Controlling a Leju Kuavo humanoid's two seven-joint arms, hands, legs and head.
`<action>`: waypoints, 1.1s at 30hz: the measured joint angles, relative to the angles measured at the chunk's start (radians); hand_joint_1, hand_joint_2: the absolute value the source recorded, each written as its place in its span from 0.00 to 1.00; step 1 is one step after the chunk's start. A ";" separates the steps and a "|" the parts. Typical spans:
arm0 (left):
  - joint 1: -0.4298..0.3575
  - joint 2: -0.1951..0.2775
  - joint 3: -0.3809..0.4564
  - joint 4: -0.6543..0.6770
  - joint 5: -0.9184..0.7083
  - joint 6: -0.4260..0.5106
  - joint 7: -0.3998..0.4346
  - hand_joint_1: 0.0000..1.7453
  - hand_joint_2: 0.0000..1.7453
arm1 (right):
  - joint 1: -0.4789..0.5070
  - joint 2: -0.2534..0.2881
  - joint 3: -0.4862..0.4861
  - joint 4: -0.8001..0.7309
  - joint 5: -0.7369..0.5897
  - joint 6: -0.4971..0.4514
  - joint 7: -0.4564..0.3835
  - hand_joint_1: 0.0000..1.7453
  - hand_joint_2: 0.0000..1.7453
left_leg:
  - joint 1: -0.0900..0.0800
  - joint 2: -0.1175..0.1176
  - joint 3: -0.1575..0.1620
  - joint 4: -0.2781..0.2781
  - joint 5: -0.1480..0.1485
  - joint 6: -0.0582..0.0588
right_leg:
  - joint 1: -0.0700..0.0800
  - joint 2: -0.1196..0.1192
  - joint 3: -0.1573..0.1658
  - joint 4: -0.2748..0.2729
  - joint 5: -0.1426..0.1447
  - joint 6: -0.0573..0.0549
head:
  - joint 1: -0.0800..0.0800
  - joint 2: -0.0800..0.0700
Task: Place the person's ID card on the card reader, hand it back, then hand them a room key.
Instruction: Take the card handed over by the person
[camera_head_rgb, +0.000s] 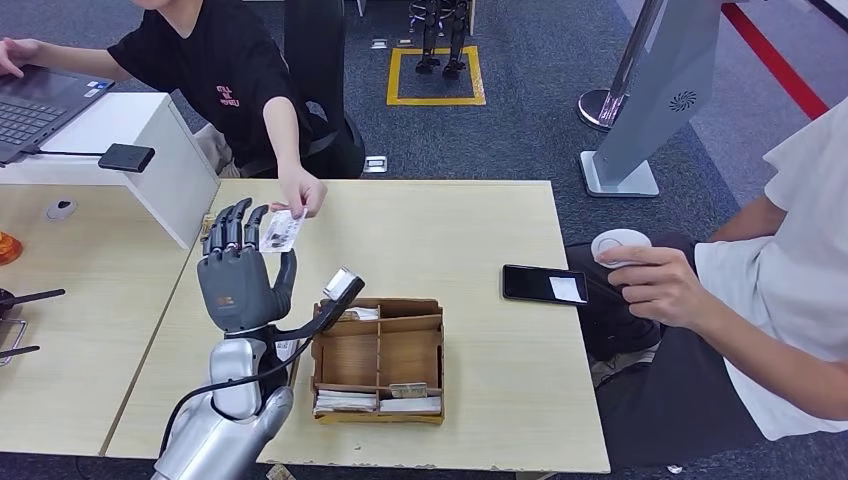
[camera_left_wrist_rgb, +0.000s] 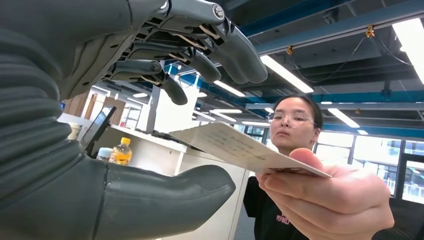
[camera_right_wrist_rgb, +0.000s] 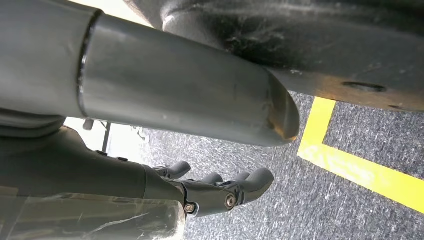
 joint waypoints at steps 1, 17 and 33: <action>-0.002 0.002 -0.002 0.002 0.000 0.000 0.001 0.45 1.00 | 0.000 0.000 0.001 0.000 0.000 0.000 0.000 0.00 0.00 | 0.000 0.000 0.000 0.000 0.000 0.000 | 0.000 0.000 0.000 0.000 0.000 0.000 | 0.000 0.000; -0.007 0.038 -0.018 0.008 -0.001 0.002 0.013 1.00 1.00 | -0.001 -0.001 0.010 0.002 0.000 -0.001 0.001 0.00 0.00 | 0.000 0.000 0.000 0.000 0.000 0.000 | 0.000 0.000 0.000 0.000 0.000 0.000 | 0.000 0.000; 0.035 0.054 -0.026 -0.057 -0.001 0.002 0.009 1.00 1.00 | -0.001 0.000 0.011 0.002 -0.004 -0.004 -0.001 0.00 0.00 | 0.000 0.000 0.000 0.000 0.000 0.000 | 0.000 0.000 0.000 0.000 0.000 0.000 | 0.000 0.000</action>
